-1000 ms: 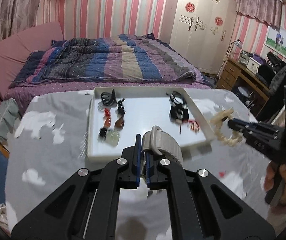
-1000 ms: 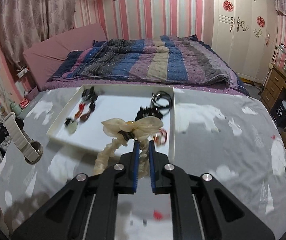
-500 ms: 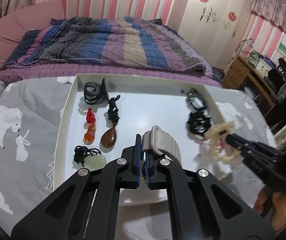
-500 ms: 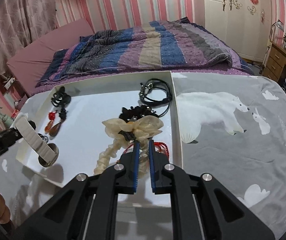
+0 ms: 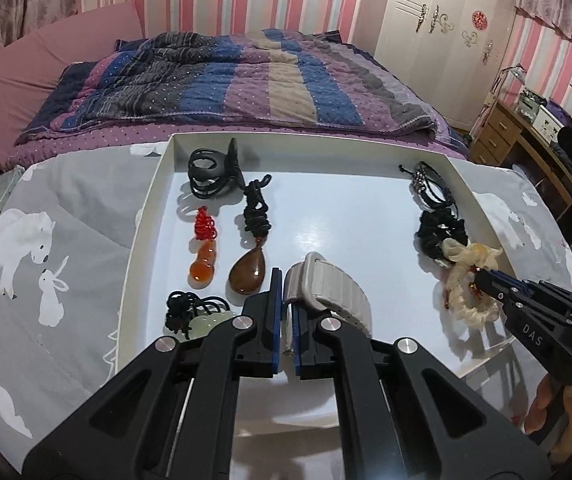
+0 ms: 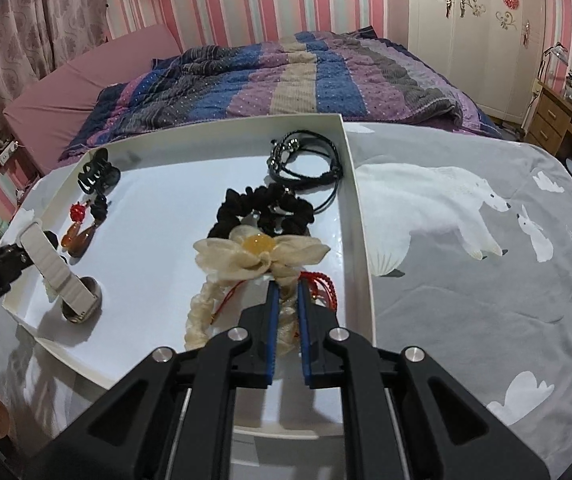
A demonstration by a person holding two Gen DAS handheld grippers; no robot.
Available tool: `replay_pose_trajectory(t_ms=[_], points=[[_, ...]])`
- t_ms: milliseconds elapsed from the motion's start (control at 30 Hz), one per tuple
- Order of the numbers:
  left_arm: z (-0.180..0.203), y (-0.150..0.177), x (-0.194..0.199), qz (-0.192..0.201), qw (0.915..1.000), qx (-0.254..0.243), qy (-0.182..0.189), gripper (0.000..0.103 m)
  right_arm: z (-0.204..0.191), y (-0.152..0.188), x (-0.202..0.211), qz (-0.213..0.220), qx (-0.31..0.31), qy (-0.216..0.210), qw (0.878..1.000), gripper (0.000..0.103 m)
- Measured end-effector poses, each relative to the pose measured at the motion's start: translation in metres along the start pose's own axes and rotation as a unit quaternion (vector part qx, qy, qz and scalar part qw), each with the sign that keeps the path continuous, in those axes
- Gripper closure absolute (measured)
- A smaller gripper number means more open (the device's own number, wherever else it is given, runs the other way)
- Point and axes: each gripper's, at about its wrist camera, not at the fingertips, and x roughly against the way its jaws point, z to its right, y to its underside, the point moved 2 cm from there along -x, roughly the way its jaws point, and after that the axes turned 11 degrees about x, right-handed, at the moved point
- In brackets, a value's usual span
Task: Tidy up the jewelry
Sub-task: 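Carry the watch strap and bow hair tie into the white tray, then open both tools to release the watch strap and hair tie in the tray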
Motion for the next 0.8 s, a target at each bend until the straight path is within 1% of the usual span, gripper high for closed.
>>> replay_pose_trajectory(t_ms=[100, 133, 267, 333, 367, 400, 467, 500, 533, 567, 633, 667, 700, 767, 800], points=[[-0.001, 0.0, -0.001, 0.001, 1.0, -0.002, -0.009, 0.099, 0.0, 0.001, -0.001, -0.003, 0.0, 0.001, 1.0, 0.093], [-0.001, 0.001, -0.001, 0.0, 1.0, 0.0, -0.01, 0.098, 0.0, 0.001, -0.001, -0.003, 0.001, 0.001, 1.0, 0.09], [-0.003, 0.002, -0.002, -0.002, 0.9998, -0.002, -0.019, 0.096, -0.003, 0.001, -0.001, -0.007, 0.009, 0.01, 1.0, 0.09], [-0.004, 0.004, -0.004, -0.006, 0.9996, -0.004, -0.026, 0.096, -0.003, 0.001, 0.0, -0.012, 0.011, 0.009, 1.0, 0.084], [-0.004, 0.005, -0.005, -0.009, 0.9996, -0.005, -0.027, 0.096, -0.003, 0.001, 0.001, -0.016, 0.01, 0.007, 1.0, 0.073], [-0.004, 0.006, -0.005, -0.012, 0.9995, -0.005, -0.03, 0.095, -0.002, 0.001, 0.002, -0.019, 0.009, 0.007, 1.0, 0.068], [-0.003, 0.009, -0.005, -0.023, 0.9993, -0.006, -0.031, 0.091, -0.002, 0.001, 0.003, -0.021, 0.011, 0.007, 1.0, 0.064], [-0.003, 0.011, -0.005, -0.027, 0.9991, -0.006, -0.031, 0.084, -0.002, 0.002, 0.004, -0.027, 0.013, 0.004, 1.0, 0.063], [-0.002, 0.012, -0.005, -0.03, 0.9989, -0.006, -0.035, 0.074, -0.003, 0.003, 0.004, -0.036, 0.015, -0.001, 0.999, 0.062], [-0.002, 0.014, -0.002, -0.03, 0.9986, -0.008, -0.043, 0.068, -0.004, 0.003, 0.006, -0.041, 0.014, -0.007, 0.999, 0.059], [-0.001, 0.016, 0.003, -0.03, 0.9983, -0.013, -0.049, 0.046, -0.005, 0.003, 0.013, -0.038, 0.012, -0.015, 0.999, 0.052], [-0.001, 0.018, 0.006, -0.03, 0.9982, -0.016, -0.05, 0.042, -0.006, 0.001, 0.019, -0.034, 0.014, -0.008, 0.999, 0.043], [-0.001, 0.02, 0.01, -0.029, 0.998, -0.018, -0.053, 0.037, -0.006, 0.0, 0.022, -0.03, 0.016, -0.004, 0.999, 0.038], [-0.002, 0.025, 0.015, -0.033, 0.9974, -0.023, -0.06, 0.029, -0.008, -0.002, 0.032, -0.022, 0.023, 0.001, 1.0, 0.036], [-0.003, 0.028, 0.018, -0.034, 0.9971, -0.024, -0.063, 0.024, -0.009, -0.001, 0.036, -0.022, 0.023, 0.001, 0.999, 0.036]])
